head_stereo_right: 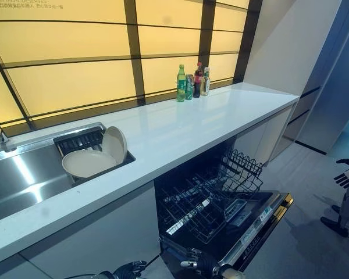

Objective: Pick up plates and place into dishwasher.

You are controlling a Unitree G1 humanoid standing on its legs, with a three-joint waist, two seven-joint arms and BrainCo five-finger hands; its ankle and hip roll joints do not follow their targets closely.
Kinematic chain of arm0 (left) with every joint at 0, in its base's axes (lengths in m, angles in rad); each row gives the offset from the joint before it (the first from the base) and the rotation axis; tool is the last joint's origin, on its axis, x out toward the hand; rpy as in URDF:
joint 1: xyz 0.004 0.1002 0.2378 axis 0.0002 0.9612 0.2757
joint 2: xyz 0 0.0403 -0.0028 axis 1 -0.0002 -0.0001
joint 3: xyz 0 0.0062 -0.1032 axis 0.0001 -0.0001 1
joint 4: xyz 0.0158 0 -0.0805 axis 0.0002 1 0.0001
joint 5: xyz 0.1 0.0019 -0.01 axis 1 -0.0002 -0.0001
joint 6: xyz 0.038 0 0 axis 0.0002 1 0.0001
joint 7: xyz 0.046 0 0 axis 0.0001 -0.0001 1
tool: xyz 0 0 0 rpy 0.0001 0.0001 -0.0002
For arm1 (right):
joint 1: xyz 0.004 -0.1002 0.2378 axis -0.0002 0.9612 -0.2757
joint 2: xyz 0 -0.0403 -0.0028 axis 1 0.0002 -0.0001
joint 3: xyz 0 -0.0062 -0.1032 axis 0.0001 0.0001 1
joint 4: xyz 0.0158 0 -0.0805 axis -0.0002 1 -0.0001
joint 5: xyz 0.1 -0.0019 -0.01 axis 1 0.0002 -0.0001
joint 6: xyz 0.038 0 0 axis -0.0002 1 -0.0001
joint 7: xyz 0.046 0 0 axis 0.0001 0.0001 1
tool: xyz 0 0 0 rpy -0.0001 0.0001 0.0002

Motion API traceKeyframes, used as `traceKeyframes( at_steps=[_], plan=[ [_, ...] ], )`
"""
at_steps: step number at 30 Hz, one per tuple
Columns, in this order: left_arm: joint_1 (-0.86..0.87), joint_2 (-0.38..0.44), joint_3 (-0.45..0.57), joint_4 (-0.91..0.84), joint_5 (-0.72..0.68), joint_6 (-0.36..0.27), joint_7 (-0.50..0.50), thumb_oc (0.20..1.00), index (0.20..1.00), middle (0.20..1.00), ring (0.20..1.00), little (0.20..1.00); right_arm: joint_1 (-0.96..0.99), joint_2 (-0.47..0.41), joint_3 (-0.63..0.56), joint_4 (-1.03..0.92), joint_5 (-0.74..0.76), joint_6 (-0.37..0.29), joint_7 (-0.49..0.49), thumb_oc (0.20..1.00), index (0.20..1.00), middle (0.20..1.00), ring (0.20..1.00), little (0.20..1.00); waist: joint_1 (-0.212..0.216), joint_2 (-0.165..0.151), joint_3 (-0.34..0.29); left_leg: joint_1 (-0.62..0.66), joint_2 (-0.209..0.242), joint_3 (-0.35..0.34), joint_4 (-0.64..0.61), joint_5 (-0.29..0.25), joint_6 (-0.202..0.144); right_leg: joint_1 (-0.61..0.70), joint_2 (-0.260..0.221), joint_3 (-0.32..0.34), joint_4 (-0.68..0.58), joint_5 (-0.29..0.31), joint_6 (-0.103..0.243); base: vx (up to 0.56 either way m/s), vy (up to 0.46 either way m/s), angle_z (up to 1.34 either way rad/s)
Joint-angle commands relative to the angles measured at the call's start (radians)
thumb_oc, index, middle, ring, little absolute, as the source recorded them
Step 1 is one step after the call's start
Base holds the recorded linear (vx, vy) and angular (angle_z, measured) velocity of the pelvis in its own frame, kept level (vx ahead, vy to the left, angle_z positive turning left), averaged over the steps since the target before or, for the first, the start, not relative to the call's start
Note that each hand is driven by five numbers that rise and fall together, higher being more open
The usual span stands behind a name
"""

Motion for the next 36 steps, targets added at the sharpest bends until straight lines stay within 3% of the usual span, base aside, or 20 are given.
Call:
traceKeyframes(
  at_steps=[1, 5, 8, 12, 14, 16, 17, 18, 20, 22, 25, 27, 28, 31, 35, 36],
  plan=[
    [-0.111, -0.031, -0.045, -0.008, -0.002, -0.012, 0.007, 1.0, 1.0, 1.0, 1.0, 1.0, -0.123, 0.015, -0.014, -0.057, 0.065, -0.072, 0.011, 1.0, 1.0, 1.0, 1.0, 1.0, 0.034, 0.021, 0.156, 0.024, -0.052, 0.023, 0.043, -0.167, 0.049, -0.018, -0.069, 0.011, 0.043, -0.105, 0.075, 0.0, 0.0, 0.0],
    [-0.106, -0.033, -0.025, -0.021, -0.069, -0.02, -0.03, 1.0, 1.0, 1.0, 1.0, 1.0, -0.119, 0.018, -0.026, -0.087, 0.119, -0.093, 0.01, 1.0, 1.0, 1.0, 1.0, 1.0, 0.035, 0.022, 0.161, 0.024, -0.052, 0.024, 0.044, -0.167, 0.048, -0.018, -0.07, 0.009, 0.045, -0.104, 0.076, 0.0, 0.0, 0.0],
    [-0.097, -0.032, 0.007, -0.076, -0.166, -0.017, -0.12, 1.0, 1.0, 1.0, 1.0, 1.0, -0.11, 0.02, -0.044, -0.141, 0.157, -0.103, -0.001, 1.0, 1.0, 1.0, 1.0, 1.0, 0.033, 0.025, 0.166, 0.028, -0.05, 0.025, 0.04, -0.166, 0.045, -0.017, -0.072, 0.008, 0.044, -0.102, 0.079, 0.0, 0.0, 0.0],
    [-0.072, 0.016, 0.035, -0.245, -0.354, 0.09, -0.425, 1.0, 1.0, 1.0, 1.0, 1.0, -0.09, -0.008, -0.075, -0.23, 0.186, -0.095, -0.022, 1.0, 1.0, 1.0, 1.0, 1.0, 0.027, 0.041, 0.175, 0.028, -0.046, 0.028, 0.032, -0.161, 0.043, -0.021, -0.076, 0.004, 0.041, -0.097, 0.081, -0.01, 0.032, 0.0],
    [-0.064, 0.033, 0.046, -0.301, -0.419, 0.112, -0.531, 1.0, 1.0, 1.0, 1.0, 1.0, -0.083, -0.012, -0.087, -0.239, 0.187, -0.096, -0.024, 1.0, 1.0, 1.0, 1.0, 1.0, 0.025, 0.047, 0.177, 0.028, -0.046, 0.03, 0.031, -0.161, 0.043, -0.021, -0.078, 0.004, 0.041, -0.094, 0.083, -0.01, 0.022, 0.0],
    [-0.064, 0.034, 0.046, -0.302, -0.419, 0.112, -0.531, 1.0, 1.0, 1.0, 1.0, 1.0, -0.083, -0.012, -0.087, -0.239, 0.187, -0.096, -0.024, 1.0, 1.0, 1.0, 1.0, 1.0, 0.025, 0.046, 0.177, 0.028, -0.046, 0.03, 0.031, -0.161, 0.043, -0.021, -0.078, 0.004, 0.041, -0.094, 0.083, 0.0, 0.028, 0.0],
    [-0.051, 0.052, 0.104, -0.438, -0.579, 0.124, -0.811, 1.0, 1.0, 1.0, 1.0, 1.0, -0.076, -0.015, -0.112, -0.215, 0.195, -0.119, -0.016, 1.0, 1.0, 1.0, 1.0, 1.0, 0.026, 0.059, 0.18, 0.027, -0.048, 0.028, 0.027, -0.161, 0.044, -0.021, -0.084, 0.006, 0.035, -0.09, 0.084, 0.0, 0.057, 0.0],
    [-0.051, 0.053, 0.104, -0.438, -0.58, 0.124, -0.812, 1.0, 1.0, 1.0, 1.0, 1.0, -0.076, -0.015, -0.112, -0.215, 0.195, -0.119, -0.016, 1.0, 1.0, 1.0, 1.0, 1.0, 0.026, 0.058, 0.18, 0.026, -0.048, 0.028, 0.027, -0.161, 0.044, -0.022, -0.084, 0.006, 0.035, -0.09, 0.084, 0.0, 0.076, -0.01],
    [-0.056, 0.07, 0.162, -0.65, -0.7, 0.125, -1.004, 1.0, 1.0, 1.0, 1.0, 1.0, -0.066, -0.008, -0.129, -0.188, 0.19, -0.132, -0.009, 1.0, 1.0, 1.0, 1.0, 1.0, 0.035, 0.066, 0.182, 0.028, -0.051, 0.022, 0.023, -0.164, 0.045, -0.018, -0.088, 0.006, 0.029, -0.087, 0.084, 0.0, 0.041, 0.01],
    [-0.078, 0.094, 0.187, -0.797, -0.79, 0.102, -1.03, 1.0, 1.0, 1.0, 1.0, 1.0, -0.06, -0.006, -0.132, -0.171, 0.18, -0.142, 0.0, 1.0, 1.0, 1.0, 1.0, 1.0, 0.038, 0.068, 0.177, 0.024, -0.054, 0.016, 0.02, -0.162, 0.044, -0.02, -0.09, 0.01, 0.027, -0.084, 0.085, 0.0, 0.033, 0.03],
    [-0.137, 0.137, 0.235, -0.971, -0.88, 0.032, -0.887, 1.0, 1.0, 1.0, 1.0, 1.0, -0.043, 0.007, -0.126, -0.178, 0.158, -0.142, -0.005, 1.0, 1.0, 1.0, 1.0, 1.0, 0.038, 0.067, 0.169, 0.027, -0.058, 0.01, 0.013, -0.163, 0.043, -0.017, -0.092, 0.015, 0.024, -0.085, 0.088, 0.0, 0.0, 0.0],
    [-0.178, 0.165, 0.291, -1.056, -0.892, 0.005, -0.728, 1.0, 1.0, 1.0, 1.0, 1.0, -0.026, 0.015, -0.119, -0.19, 0.145, -0.137, -0.014, 1.0, 1.0, 1.0, 1.0, 1.0, 0.038, 0.064, 0.164, 0.029, -0.059, 0.005, 0.012, -0.163, 0.042, -0.013, -0.094, 0.015, 0.023, -0.088, 0.091, 0.0, 0.0, 0.0],
    [-0.203, 0.191, 0.32, -1.088, -0.874, -0.053, -0.622, 1.0, 1.0, 1.0, 1.0, 1.0, -0.013, 0.021, -0.115, -0.204, 0.137, -0.135, -0.023, 1.0, 1.0, 1.0, 1.0, 1.0, 0.038, 0.063, 0.16, 0.027, -0.06, 0.002, 0.012, -0.163, 0.041, -0.013, -0.094, 0.015, 0.023, -0.089, 0.093, 0.0, 0.0, 0.0],
    [-0.271, 0.289, 0.418, -1.111, -0.757, -0.219, -0.308, 1.0, 1.0, 1.0, 1.0, 1.0, 0.019, 0.027, -0.111, -0.229, 0.129, -0.128, -0.048, 1.0, 1.0, 1.0, 1.0, 1.0, 0.04, 0.063, 0.147, 0.021, -0.06, -0.004, 0.012, -0.159, 0.038, -0.014, -0.095, 0.007, 0.023, -0.094, 0.097, 0.0, 0.0, 0.0],
    [-0.342, 0.418, 0.513, -1.066, -0.519, -0.326, 0.035, 1.0, 1.0, 1.0, 1.0, 1.0, 0.032, 0.02, -0.108, -0.217, 0.148, -0.138, -0.061, 1.0, 1.0, 1.0, 1.0, 1.0, 0.046, 0.068, 0.133, 0.01, -0.06, -0.005, 0.012, -0.151, 0.033, -0.017, -0.091, -0.001, 0.023, -0.1, 0.095, 0.0, 0.0, 0.0],
    [-0.355, 0.439, 0.522, -1.054, -0.493, -0.328, 0.068, 1.0, 1.0, 1.0, 1.0, 1.0, 0.032, 0.017, -0.107, -0.217, 0.151, -0.136, -0.061, 1.0, 1.0, 1.0, 1.0, 1.0, 0.046, 0.068, 0.132, 0.009, -0.059, -0.004, 0.012, -0.149, 0.033, -0.017, -0.09, -0.002, 0.023, -0.101, 0.093, 0.01, 0.012, 0.06]
  ],
)
